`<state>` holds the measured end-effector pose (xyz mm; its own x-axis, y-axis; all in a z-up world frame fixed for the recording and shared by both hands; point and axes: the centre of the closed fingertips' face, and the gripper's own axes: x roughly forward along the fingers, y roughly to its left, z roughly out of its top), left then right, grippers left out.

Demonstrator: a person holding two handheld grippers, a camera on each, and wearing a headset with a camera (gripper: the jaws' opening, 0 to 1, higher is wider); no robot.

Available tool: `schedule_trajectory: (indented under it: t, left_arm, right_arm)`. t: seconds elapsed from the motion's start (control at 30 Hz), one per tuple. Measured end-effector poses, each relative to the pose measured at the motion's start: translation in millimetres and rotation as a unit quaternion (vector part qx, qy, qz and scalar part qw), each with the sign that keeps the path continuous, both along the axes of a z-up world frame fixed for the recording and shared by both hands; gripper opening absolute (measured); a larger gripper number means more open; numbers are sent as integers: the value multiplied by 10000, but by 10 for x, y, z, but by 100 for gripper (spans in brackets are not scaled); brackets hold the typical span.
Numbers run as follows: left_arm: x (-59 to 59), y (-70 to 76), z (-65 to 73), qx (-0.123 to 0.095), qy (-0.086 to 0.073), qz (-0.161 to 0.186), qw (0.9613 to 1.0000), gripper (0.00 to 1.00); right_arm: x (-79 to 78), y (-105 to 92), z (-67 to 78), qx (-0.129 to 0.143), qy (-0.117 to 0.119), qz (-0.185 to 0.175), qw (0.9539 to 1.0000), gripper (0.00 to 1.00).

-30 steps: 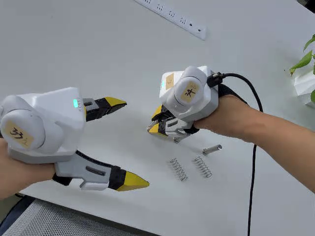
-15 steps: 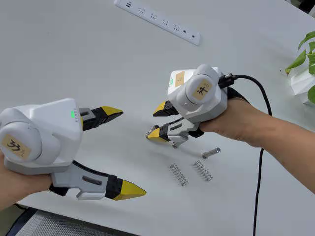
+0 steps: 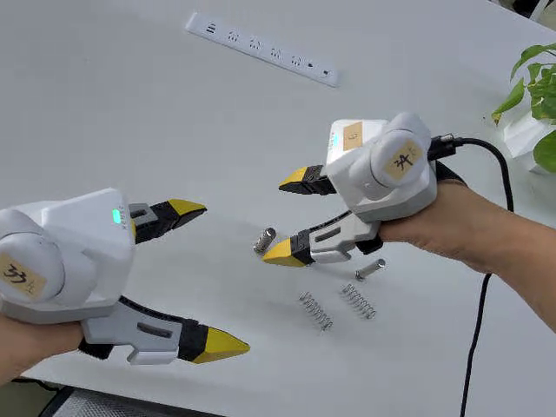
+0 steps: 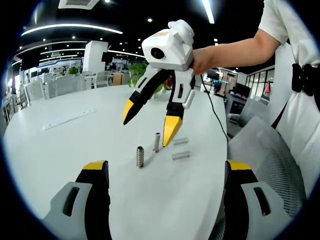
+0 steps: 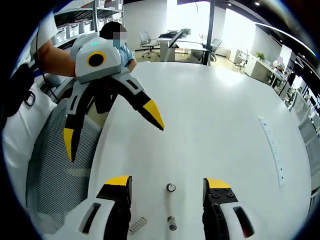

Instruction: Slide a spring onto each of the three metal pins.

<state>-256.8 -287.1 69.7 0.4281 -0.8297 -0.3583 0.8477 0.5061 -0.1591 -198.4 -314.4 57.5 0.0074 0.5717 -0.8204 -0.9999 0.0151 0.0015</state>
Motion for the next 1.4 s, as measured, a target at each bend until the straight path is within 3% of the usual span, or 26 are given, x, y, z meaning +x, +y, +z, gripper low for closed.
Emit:
schedule_trajectory:
  t: [0.47, 0.8, 0.9, 1.2, 1.4]
  left_arm:
    - [-63, -24, 39, 282, -22, -137, 9995, 95]
    - [-109, -67, 25, 553, -13, -318, 9980, 91]
    - [-126, -95, -1, 728, -41, -439, 9964, 88]
    - [-129, -299, -32, 953, -81, -838, 9919, 80]
    - [-146, -506, -118, 1292, -133, -1303, 9829, 74]
  right_arm:
    - [-195, -434, 198, 660, -25, -480, 9967, 77]
    - [-307, -837, 271, 1225, -72, -1013, 9872, 90]
    - [-363, -937, 281, 1340, -65, -1143, 9843, 93]
    - [-471, -1291, 242, 1546, -48, -1555, 9756, 98]
    - [-562, -1471, 201, 1618, -4, -1767, 9709, 99]
